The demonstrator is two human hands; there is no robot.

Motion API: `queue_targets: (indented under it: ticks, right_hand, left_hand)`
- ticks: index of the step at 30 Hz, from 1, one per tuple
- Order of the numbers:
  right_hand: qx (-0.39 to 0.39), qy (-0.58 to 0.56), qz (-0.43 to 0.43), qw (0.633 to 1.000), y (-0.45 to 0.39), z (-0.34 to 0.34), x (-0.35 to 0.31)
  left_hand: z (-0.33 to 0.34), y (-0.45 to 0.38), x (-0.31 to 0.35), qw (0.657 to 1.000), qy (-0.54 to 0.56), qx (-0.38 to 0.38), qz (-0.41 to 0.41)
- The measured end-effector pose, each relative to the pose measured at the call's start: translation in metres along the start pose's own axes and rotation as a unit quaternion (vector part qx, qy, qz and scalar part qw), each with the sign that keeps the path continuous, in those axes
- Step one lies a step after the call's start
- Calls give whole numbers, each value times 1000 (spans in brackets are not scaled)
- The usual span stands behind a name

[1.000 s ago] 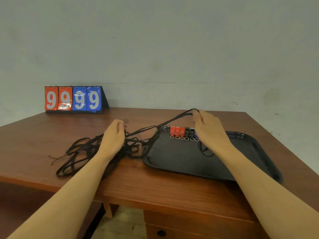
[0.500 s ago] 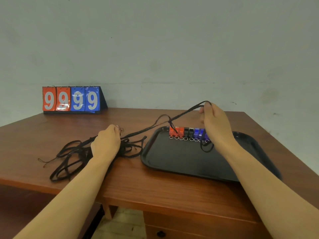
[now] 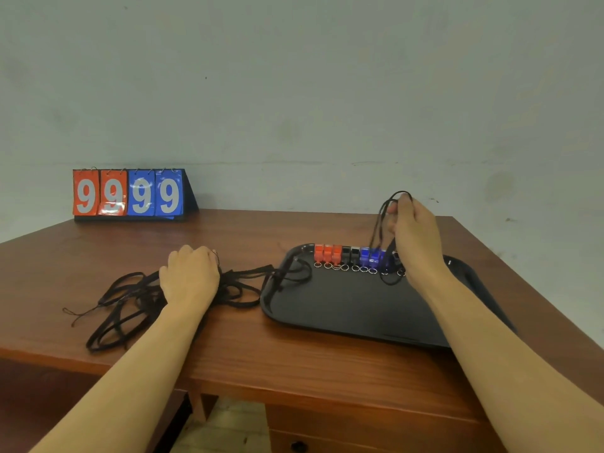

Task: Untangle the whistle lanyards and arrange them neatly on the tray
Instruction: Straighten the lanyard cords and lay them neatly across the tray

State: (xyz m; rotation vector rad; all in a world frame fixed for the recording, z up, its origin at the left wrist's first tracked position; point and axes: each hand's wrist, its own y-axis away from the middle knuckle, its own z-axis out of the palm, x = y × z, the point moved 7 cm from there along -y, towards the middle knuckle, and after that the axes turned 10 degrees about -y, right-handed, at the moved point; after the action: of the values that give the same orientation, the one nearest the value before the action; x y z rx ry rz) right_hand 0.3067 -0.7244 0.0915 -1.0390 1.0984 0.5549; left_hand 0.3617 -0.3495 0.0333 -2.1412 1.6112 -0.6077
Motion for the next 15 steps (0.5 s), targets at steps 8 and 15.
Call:
queue_targets:
  ticks: [8,15]
  right_hand:
    - [-160,49,-14,986,17,33,-2]
    - [-170,101,-22,980,15,37,5]
  left_hand:
    - [-5,1,-18,987,-55,-118,-91]
    - [-22,2,60,985,-6,-90,145]
